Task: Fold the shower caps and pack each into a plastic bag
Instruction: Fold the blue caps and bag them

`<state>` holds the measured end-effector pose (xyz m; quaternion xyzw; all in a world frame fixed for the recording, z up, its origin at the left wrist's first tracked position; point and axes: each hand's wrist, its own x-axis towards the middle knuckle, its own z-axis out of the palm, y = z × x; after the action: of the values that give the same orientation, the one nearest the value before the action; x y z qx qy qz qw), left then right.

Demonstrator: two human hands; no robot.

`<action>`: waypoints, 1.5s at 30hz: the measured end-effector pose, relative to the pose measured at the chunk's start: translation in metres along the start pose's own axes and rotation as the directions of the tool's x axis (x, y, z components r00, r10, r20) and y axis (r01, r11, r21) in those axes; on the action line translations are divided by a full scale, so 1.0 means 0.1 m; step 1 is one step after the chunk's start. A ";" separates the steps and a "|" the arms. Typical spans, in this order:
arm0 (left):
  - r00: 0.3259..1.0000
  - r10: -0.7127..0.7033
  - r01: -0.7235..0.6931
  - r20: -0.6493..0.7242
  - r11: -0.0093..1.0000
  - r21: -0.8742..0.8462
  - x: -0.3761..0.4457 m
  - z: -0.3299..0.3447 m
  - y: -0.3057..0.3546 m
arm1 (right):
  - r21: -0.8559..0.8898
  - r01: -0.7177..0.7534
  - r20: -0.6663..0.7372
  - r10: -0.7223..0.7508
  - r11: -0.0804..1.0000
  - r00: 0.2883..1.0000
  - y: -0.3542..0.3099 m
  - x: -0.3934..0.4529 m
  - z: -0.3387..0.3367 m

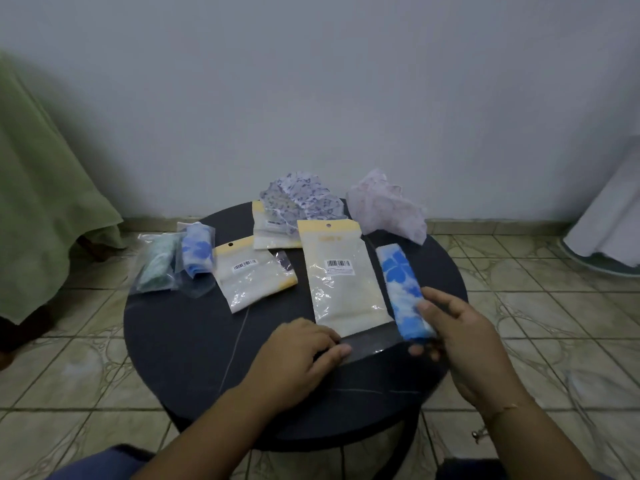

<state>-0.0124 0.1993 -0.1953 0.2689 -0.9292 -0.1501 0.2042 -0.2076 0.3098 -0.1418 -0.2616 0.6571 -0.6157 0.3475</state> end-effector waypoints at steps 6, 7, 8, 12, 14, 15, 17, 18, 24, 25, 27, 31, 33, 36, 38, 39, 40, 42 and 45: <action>0.985 0.037 -0.014 -0.166 0.991 0.137 0.06 0.12 0.02 | -0.102 -0.075 0.185 0.093 0.992 0.978 -0.04 -0.07 -0.17; 0.979 0.064 -0.036 -0.192 0.989 0.144 0.07 0.14 0.02 | -0.123 -0.079 0.202 0.103 0.989 0.974 -0.06 -0.08 -0.20; 0.975 0.092 -0.061 -0.201 0.986 0.157 0.08 0.15 0.02 | -0.136 -0.081 0.210 0.109 0.987 0.972 -0.07 -0.09 -0.22; 0.987 0.120 -0.084 -0.109 0.953 0.292 0.10 0.20 0.00 | -0.116 -0.068 0.190 0.090 0.991 0.978 -0.13 -0.08 -0.28; 0.995 0.061 -0.035 -0.080 0.954 0.297 0.10 0.22 -0.02 | -0.094 -0.050 0.176 0.066 0.994 0.982 -0.15 -0.08 -0.31; 0.997 0.042 -0.019 -0.071 0.953 0.304 0.10 0.23 -0.02 | -0.092 -0.039 0.178 0.055 0.995 0.982 -0.16 -0.08 -0.32; 0.997 0.034 -0.010 -0.069 0.946 0.323 0.10 0.25 -0.04 | -0.121 -0.019 0.198 0.042 0.993 0.979 -0.18 -0.09 -0.33; 0.997 0.032 -0.008 -0.069 0.948 0.318 0.10 0.26 -0.04 | -0.155 -0.008 0.204 0.040 0.988 0.978 -0.18 -0.10 -0.33; 0.991 0.099 -0.064 -0.085 0.934 0.351 0.11 0.27 -0.04 | -0.307 0.032 0.134 0.010 0.951 0.991 -0.13 -0.17 -0.12; 0.990 0.111 -0.073 -0.086 0.930 0.359 0.11 0.27 -0.04 | -0.304 0.040 0.124 -0.002 0.952 0.992 -0.11 -0.18 -0.07; 0.988 0.125 -0.085 -0.085 0.923 0.374 0.11 0.26 -0.02 | -0.308 0.061 0.114 -0.027 0.950 0.993 -0.05 -0.21 0.03; 0.983 0.144 -0.088 -0.113 0.914 0.397 0.10 0.24 0.00 | -0.380 0.087 0.098 -0.054 0.921 0.994 0.07 -0.21 0.17; 0.975 0.179 -0.117 -0.130 0.917 0.381 0.10 0.25 0.01 | -0.417 0.101 0.095 -0.067 0.903 0.993 0.13 -0.19 0.22; 0.962 0.232 -0.164 -0.145 0.913 0.374 0.10 0.27 0.06 | -0.448 0.120 0.077 -0.095 0.886 0.992 0.17 -0.22 0.29; 0.959 0.240 -0.171 -0.149 0.913 0.369 0.10 0.28 0.08 | -0.454 0.119 0.092 -0.086 0.883 0.992 0.17 -0.24 0.32; 0.959 0.237 -0.165 -0.155 0.914 0.372 0.10 0.29 0.09 | -0.454 0.113 0.126 -0.062 0.884 0.990 0.14 -0.24 0.32; 0.959 0.233 -0.159 -0.163 0.915 0.372 0.09 0.29 0.09 | -0.461 0.106 0.180 -0.024 0.881 0.983 0.11 -0.24 0.31; 0.959 0.228 -0.155 -0.171 0.920 0.360 0.09 0.29 0.09 | -0.527 0.118 0.318 0.067 0.842 0.946 0.04 -0.24 0.25; 0.962 0.221 -0.156 -0.158 0.926 0.344 0.09 0.30 0.08 | -0.567 0.128 0.402 0.138 0.814 0.905 -0.02 -0.22 0.15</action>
<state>-0.0364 0.2060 -0.2156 0.2215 -0.9385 0.0542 0.2594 -0.1827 0.3173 -0.1366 -0.4809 0.7220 -0.3122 0.3873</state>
